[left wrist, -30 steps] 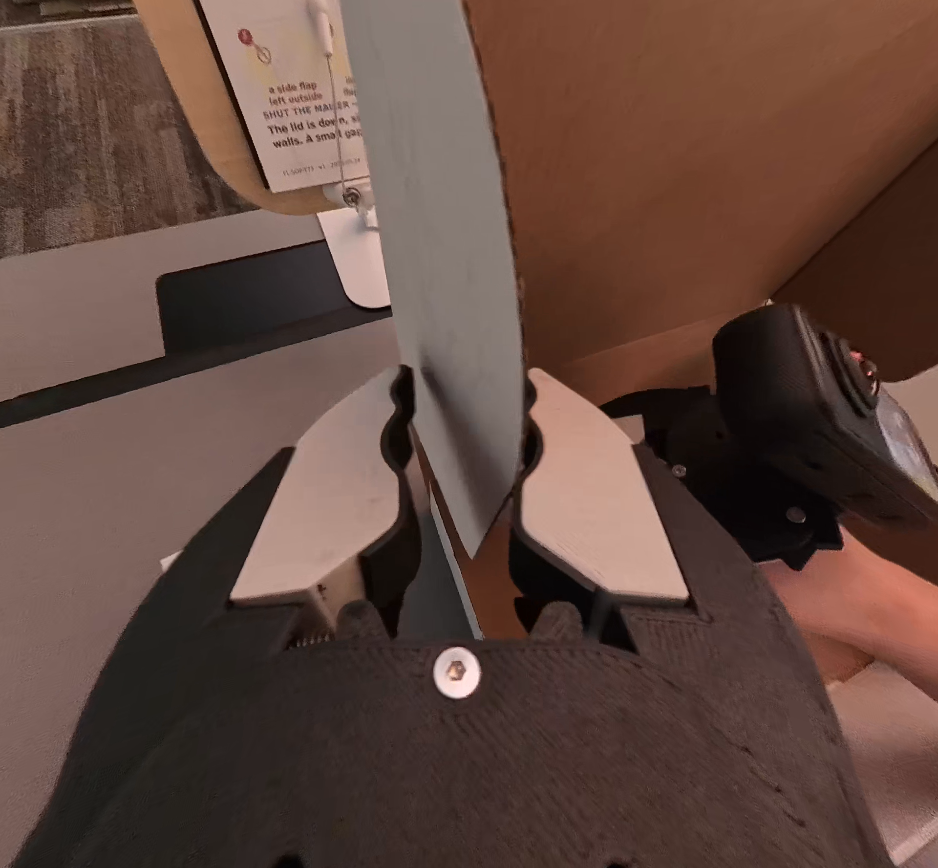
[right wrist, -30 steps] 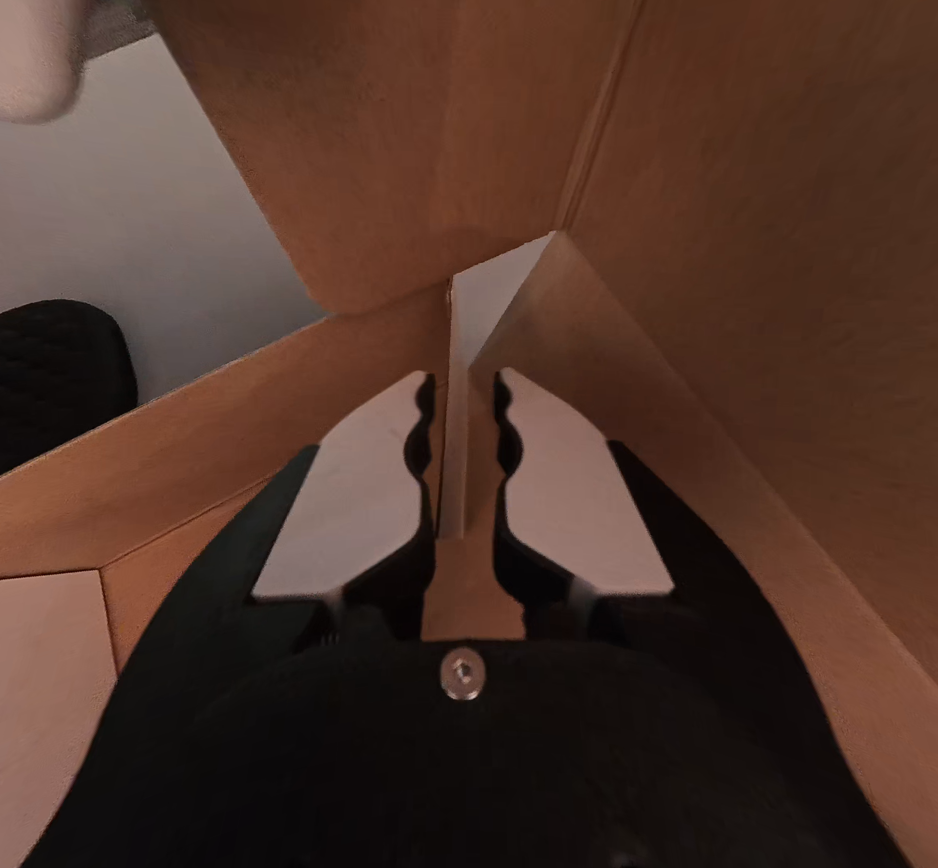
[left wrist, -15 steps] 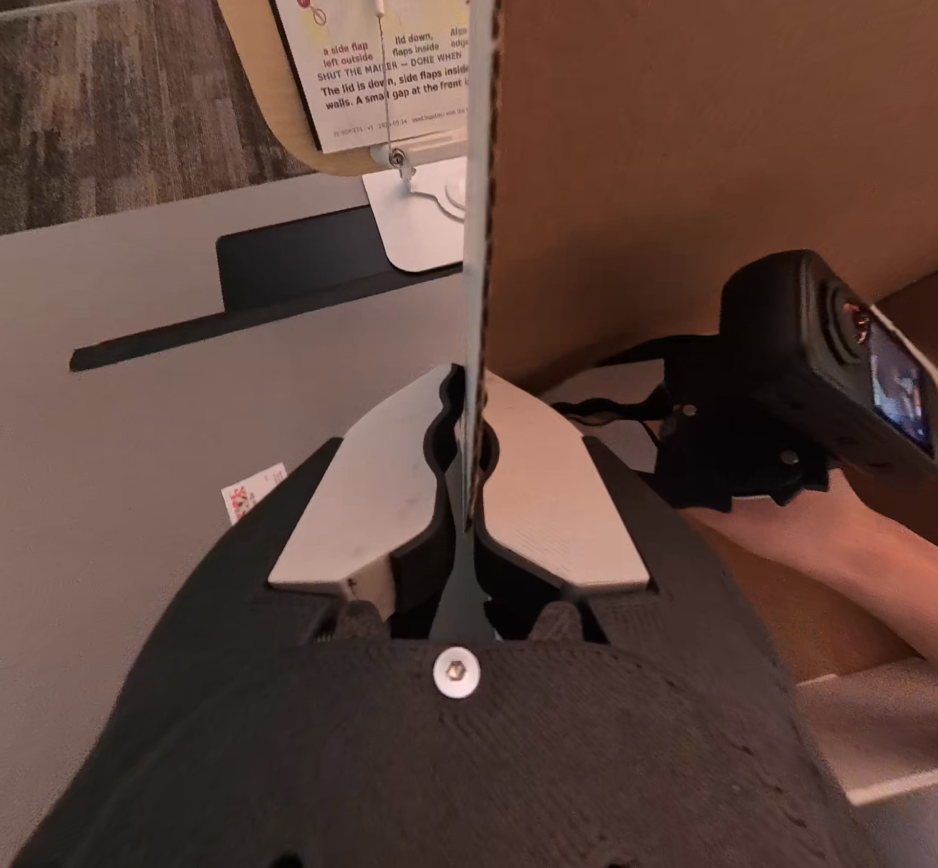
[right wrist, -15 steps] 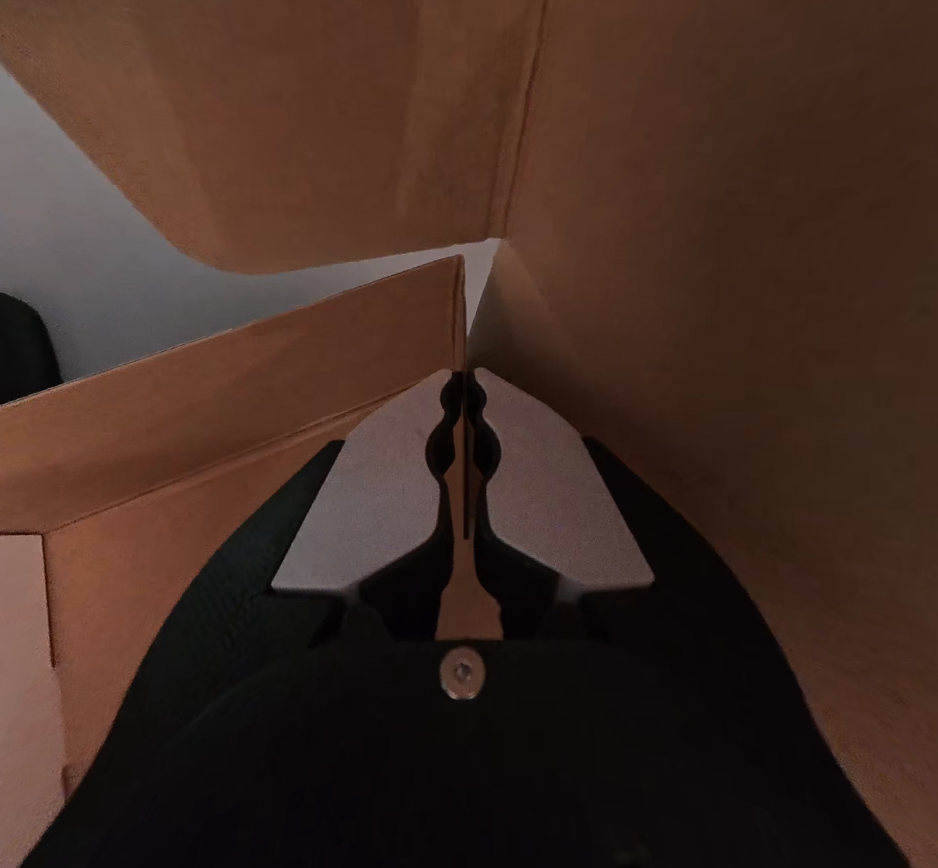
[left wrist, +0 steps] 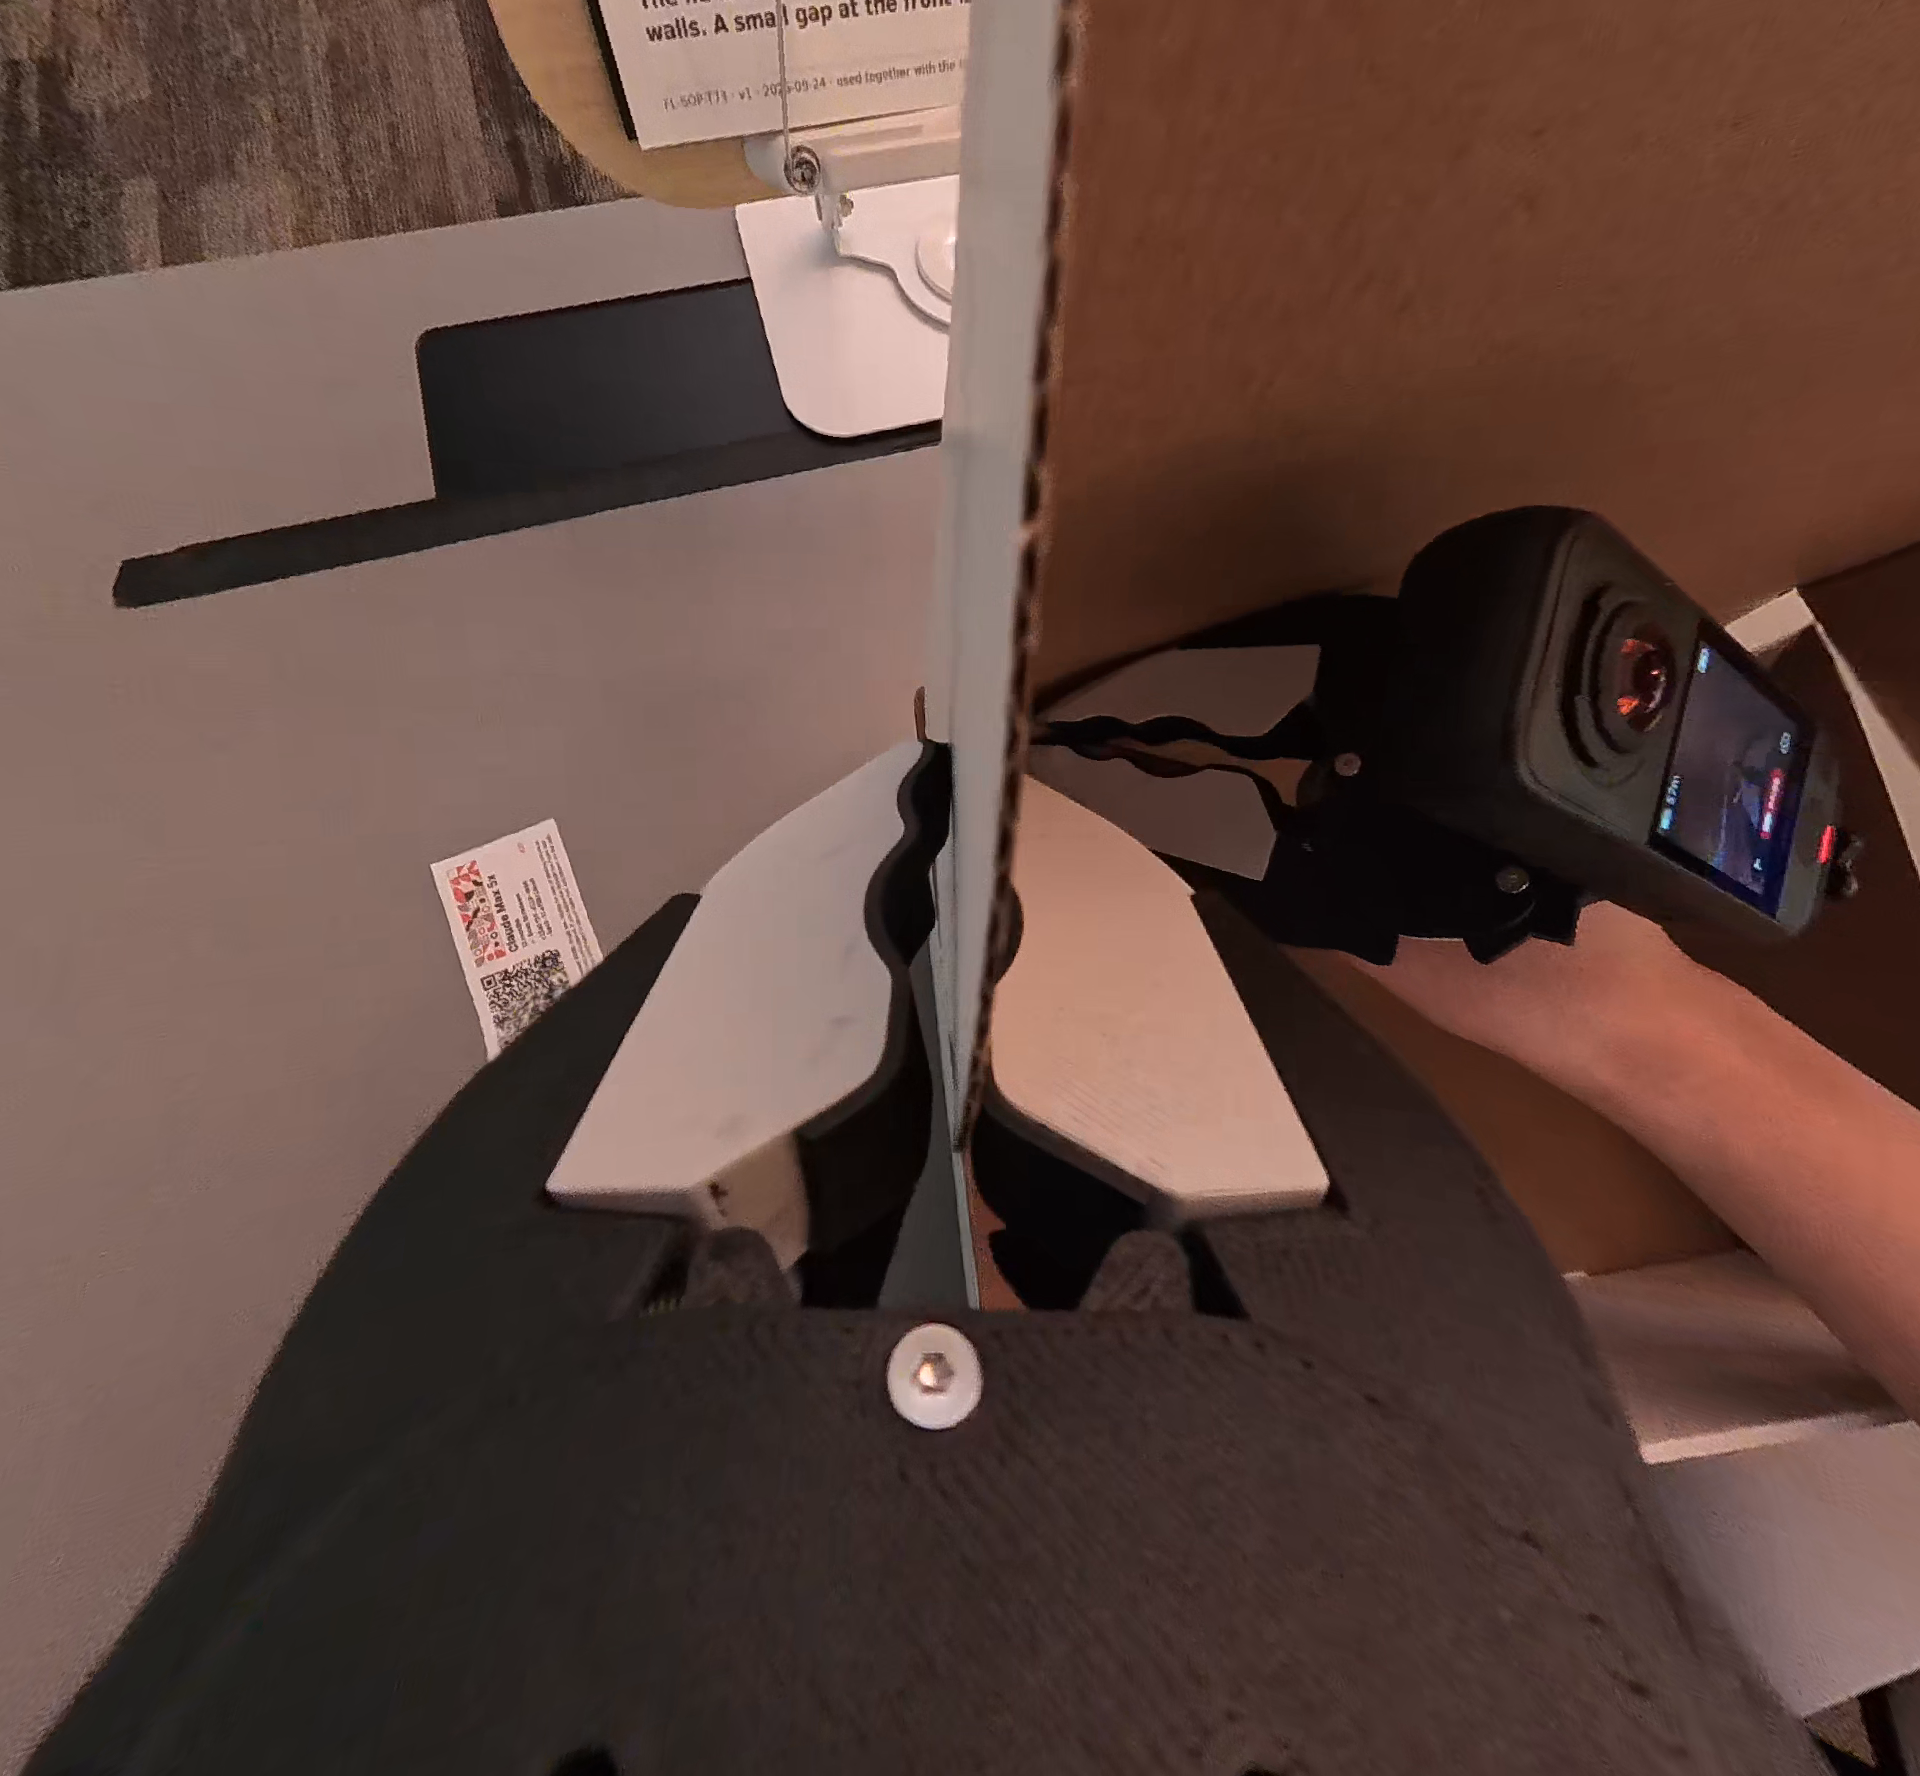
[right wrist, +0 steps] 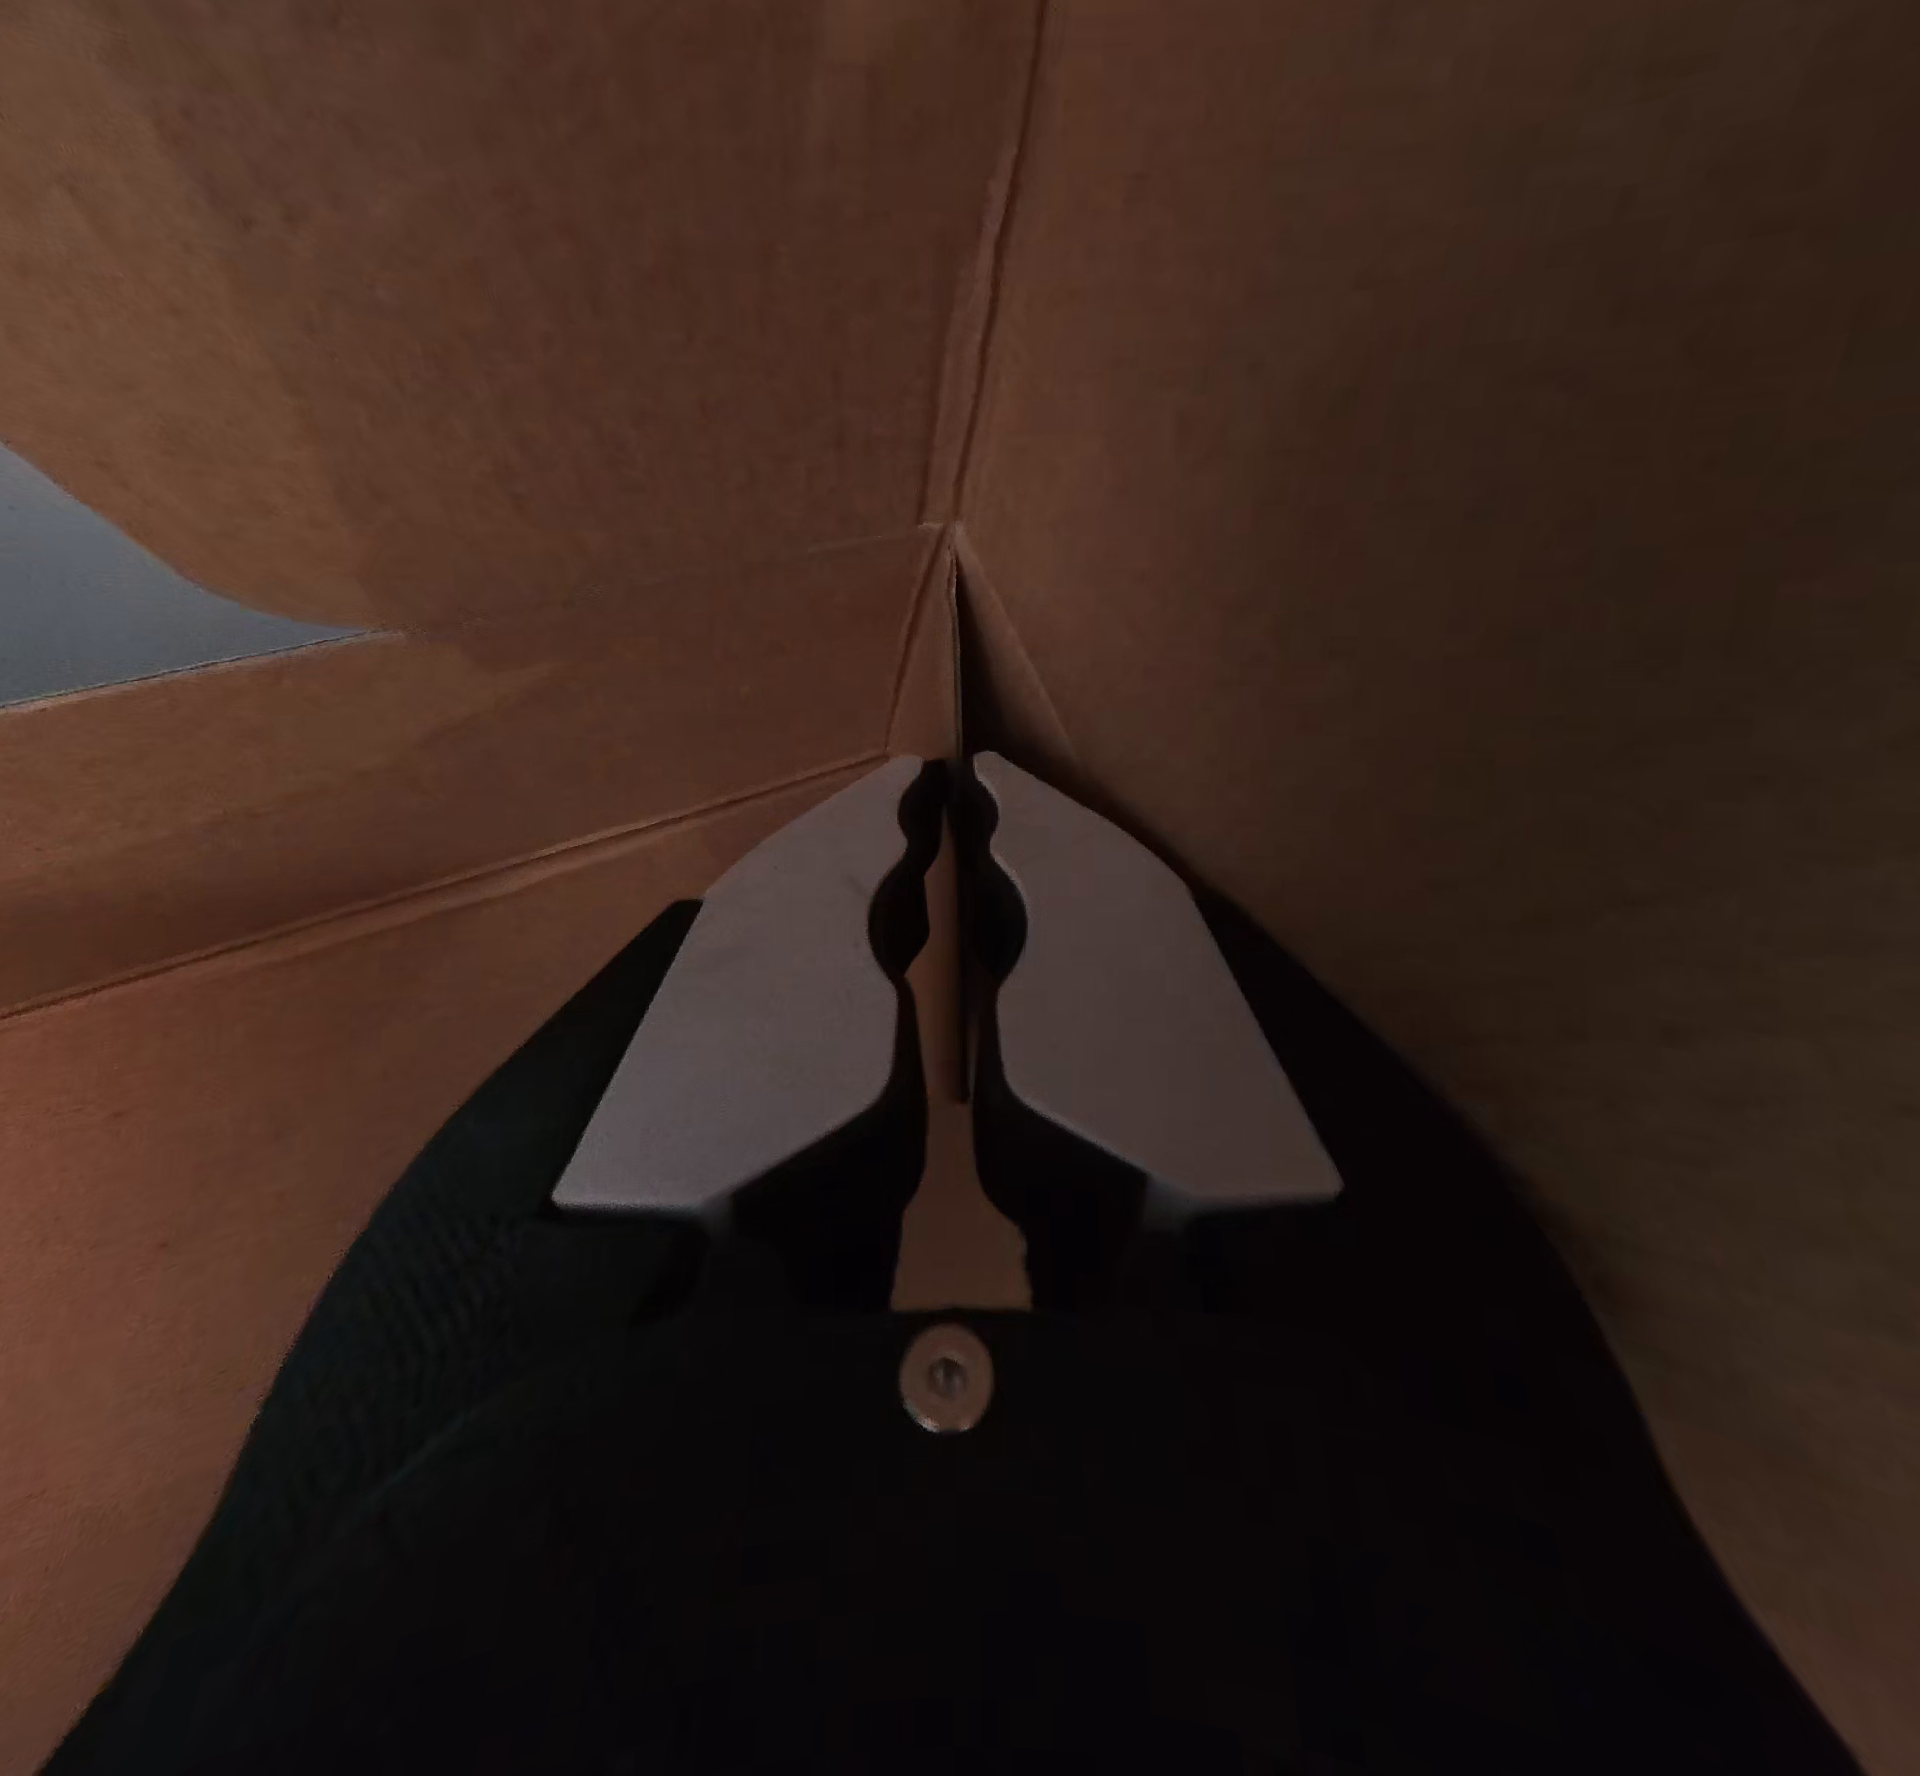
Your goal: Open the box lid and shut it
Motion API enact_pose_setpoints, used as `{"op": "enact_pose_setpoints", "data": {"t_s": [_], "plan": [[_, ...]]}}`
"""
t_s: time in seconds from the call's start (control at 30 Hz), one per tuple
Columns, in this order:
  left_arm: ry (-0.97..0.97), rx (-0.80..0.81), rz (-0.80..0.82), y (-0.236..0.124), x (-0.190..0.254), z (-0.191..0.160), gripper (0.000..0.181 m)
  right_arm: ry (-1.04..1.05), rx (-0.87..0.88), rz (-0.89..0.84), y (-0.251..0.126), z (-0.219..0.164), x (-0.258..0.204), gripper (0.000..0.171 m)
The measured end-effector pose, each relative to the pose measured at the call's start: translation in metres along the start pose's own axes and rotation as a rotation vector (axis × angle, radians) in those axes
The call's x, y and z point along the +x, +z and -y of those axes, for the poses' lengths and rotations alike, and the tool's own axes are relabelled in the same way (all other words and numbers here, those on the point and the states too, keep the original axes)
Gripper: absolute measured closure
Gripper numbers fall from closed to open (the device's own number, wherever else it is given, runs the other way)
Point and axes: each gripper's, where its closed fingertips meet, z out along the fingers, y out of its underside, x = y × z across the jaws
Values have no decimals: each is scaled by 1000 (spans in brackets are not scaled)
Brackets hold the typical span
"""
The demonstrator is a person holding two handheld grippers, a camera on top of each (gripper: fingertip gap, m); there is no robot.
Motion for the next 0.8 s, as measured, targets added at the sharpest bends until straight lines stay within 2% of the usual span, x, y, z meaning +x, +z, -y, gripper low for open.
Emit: {"op": "enact_pose_setpoints", "data": {"t_s": [0.27, 0.33, 0.53, 0.57, 0.8], "plan": [[-73, 61, -8, -7, 1, -5, 179, -48, -2, -14, -2, 1, -2, 167], [-117, 73, -26, -7, 5, -4, 174, -75, -5, -27, -1, 1, -2, 166], [-100, -25, -24, -1, 7, 4, 173, -91, -25, -47, -1, 0, 2, 166], [-71, -32, 1, 0, 5, 4, 179, -90, -22, -53, -1, -1, 3, 166], [-159, 76, -59, -2, 6, -11, 177, -94, -15, -57, -1, -3, 5, 165]]}}
